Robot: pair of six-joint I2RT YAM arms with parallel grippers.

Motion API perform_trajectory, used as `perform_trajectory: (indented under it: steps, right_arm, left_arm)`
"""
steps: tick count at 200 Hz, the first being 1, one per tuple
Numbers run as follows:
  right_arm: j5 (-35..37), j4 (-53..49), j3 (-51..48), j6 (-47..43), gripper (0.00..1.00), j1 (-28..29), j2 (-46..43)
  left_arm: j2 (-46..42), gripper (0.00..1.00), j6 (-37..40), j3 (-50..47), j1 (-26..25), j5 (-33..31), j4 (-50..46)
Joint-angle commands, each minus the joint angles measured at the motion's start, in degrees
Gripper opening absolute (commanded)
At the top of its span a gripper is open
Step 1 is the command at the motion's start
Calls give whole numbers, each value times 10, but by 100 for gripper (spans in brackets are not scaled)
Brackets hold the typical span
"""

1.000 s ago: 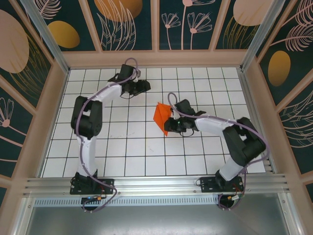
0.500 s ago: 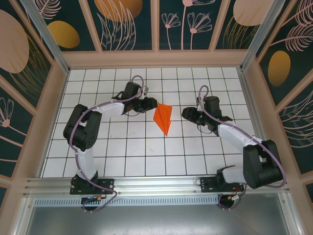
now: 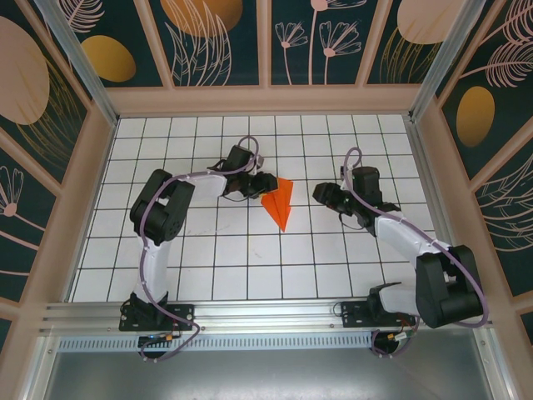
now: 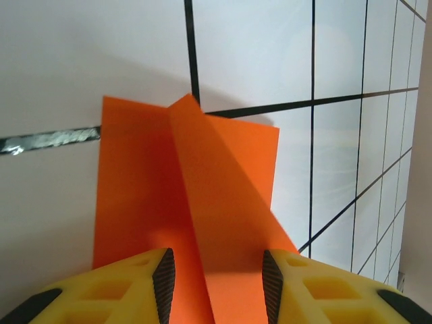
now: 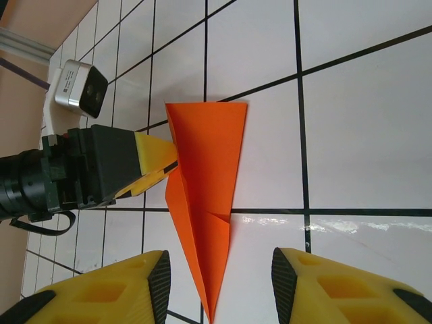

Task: Fold a paper plane with a square sheet of paper (fold left side to right side)
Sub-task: Turn over the paper at the center of the table.

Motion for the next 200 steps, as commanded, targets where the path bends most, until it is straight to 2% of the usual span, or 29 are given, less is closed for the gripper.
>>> perform_trajectory:
  steps: [1, 44, 70, 108, 156, 185, 200]
  right_arm:
    - [-12, 14, -13, 8, 47, -7, -16]
    - [-23, 21, -21, 10, 47, -10, -16]
    - [-42, 37, -30, 15, 48, -15, -19]
    - [-119, 105, -51, 49, 59, -29, -20]
    - [-233, 259, -73, 136, 83, -25, 3]
    - [-261, 350, -76, 178, 92, 6, 28]
    - [-270, 392, -70, 199, 93, 24, 44]
  left_arm:
    - [20, 41, -5, 24, -6, 11, -5]
    - [38, 34, -4, 55, -10, 16, -13]
    - [24, 24, -1, 62, -10, 18, -10]
    - [-37, 10, 6, 55, -10, 2, -6]
    - [-136, 10, -7, 49, -10, -11, 17]
    - [-168, 11, -30, 47, -10, 9, 45]
    - [-179, 11, -39, 43, -10, 20, 57]
